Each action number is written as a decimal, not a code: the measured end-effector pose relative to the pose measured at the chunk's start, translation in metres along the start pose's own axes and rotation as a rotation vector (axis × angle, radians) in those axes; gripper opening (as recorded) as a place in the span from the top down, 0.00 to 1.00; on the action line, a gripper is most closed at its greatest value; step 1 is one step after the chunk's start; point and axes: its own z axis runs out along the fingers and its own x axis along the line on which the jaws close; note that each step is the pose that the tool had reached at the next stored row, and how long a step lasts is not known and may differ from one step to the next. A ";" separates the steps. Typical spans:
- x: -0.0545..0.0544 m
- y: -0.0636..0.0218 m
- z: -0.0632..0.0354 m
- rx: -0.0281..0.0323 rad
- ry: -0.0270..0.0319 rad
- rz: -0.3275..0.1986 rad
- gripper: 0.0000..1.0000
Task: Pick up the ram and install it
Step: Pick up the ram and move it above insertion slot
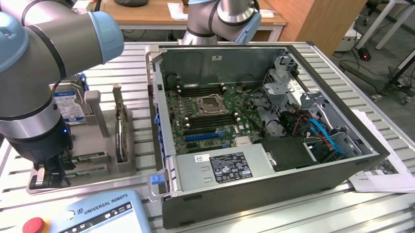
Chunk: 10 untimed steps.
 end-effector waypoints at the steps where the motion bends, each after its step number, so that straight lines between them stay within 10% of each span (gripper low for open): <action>1: 0.000 0.0000 0.0000 0.0000 0.0000 0.000 0.55; 10: 0.000 0.0000 0.0000 0.0000 0.0000 0.000 0.64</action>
